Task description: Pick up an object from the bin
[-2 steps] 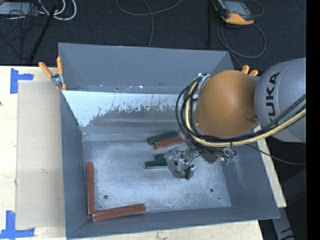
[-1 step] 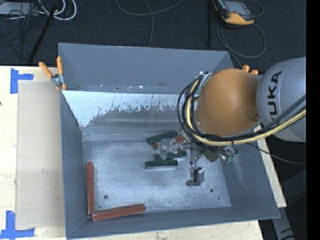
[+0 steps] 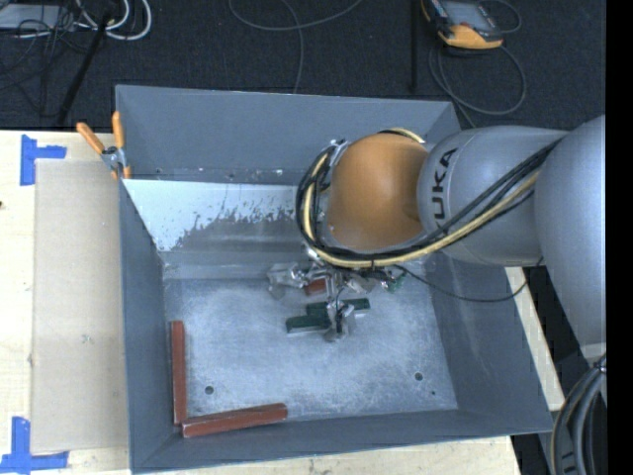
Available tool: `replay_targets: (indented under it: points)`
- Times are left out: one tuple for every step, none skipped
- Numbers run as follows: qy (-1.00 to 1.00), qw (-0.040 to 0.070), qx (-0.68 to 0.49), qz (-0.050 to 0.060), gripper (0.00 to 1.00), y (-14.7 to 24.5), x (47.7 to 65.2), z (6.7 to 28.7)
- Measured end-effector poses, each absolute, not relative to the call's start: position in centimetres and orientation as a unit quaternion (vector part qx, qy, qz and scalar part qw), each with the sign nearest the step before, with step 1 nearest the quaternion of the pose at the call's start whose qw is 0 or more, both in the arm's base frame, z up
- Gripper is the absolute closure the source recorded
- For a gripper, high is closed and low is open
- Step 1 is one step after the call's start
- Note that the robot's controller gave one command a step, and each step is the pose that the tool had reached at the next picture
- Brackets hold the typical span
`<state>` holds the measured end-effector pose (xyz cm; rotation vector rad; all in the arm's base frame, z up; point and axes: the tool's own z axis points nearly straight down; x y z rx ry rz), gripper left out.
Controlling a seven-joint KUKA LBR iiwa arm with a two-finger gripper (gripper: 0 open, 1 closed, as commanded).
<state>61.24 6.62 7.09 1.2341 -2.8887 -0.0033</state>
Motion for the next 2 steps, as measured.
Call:
replay_targets:
  points:
    - [-0.921,0.002,0.391,-0.002,1.0,6.6,61.1,7.4]
    - [-0.867,-0.004,0.499,0.001,1.0,6.6,61.9,23.5]
